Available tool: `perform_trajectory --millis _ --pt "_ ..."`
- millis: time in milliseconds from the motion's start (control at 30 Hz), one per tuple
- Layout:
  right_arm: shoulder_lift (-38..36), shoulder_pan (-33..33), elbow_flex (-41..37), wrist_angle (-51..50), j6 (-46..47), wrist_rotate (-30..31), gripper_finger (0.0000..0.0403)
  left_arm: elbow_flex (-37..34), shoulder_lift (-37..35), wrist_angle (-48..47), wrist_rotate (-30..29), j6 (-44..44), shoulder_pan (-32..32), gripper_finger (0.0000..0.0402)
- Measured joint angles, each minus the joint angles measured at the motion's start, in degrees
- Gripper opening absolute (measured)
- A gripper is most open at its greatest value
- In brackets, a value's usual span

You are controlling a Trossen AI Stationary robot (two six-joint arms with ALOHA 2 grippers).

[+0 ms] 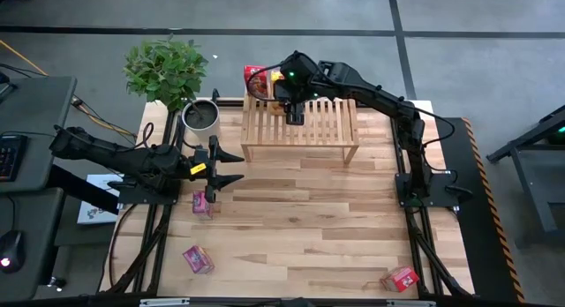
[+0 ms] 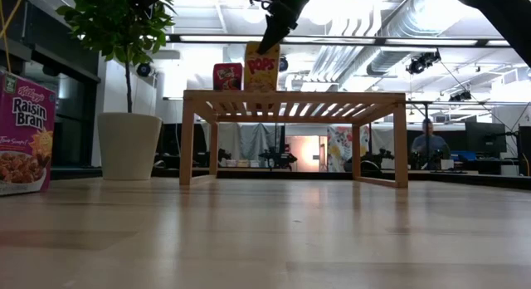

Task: Stack cereal on shelf
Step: Align the yellow cereal box with the other yellow cereal box on the shelf, then put the top violet cereal box on the shelf

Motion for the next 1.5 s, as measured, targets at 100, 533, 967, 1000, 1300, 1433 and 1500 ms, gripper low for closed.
perform_trajectory --millis 100,533,967,1000,1300,1433,1500 --pt "0.0 0.0 0.0 -0.4 0.0 -0.6 0.02 0.0 0.0 0.0 0.0 0.0 0.0 0.0218" --pt "0.0 0.0 0.0 -0.3 0.0 -0.7 0.02 0.0 0.0 0.0 0.0 0.0 0.0 0.0218" --pt "0.0 0.0 0.0 -0.2 -0.2 0.9 0.0259 0.0 0.0 0.0 0.0 0.0 0.0 0.0218" --pt "0.0 0.0 0.0 -0.1 -0.5 0.9 0.0265 0.0 0.0 0.0 0.0 0.0 0.0 0.0218" --pt "0.0 0.1 1.7 1.1 -5.5 1.1 0.0272 0.0 0.0 0.0 0.0 0.0 0.0 0.0218" --pt "-2.0 0.2 1.9 3.8 -4.1 1.6 0.0272 0.0 0.0 0.0 0.0 0.0 0.0 0.0218" --pt "-3.7 0.2 1.9 4.3 -1.2 1.0 0.0272 0.0 0.0 0.0 0.0 0.0 0.0 0.0218"
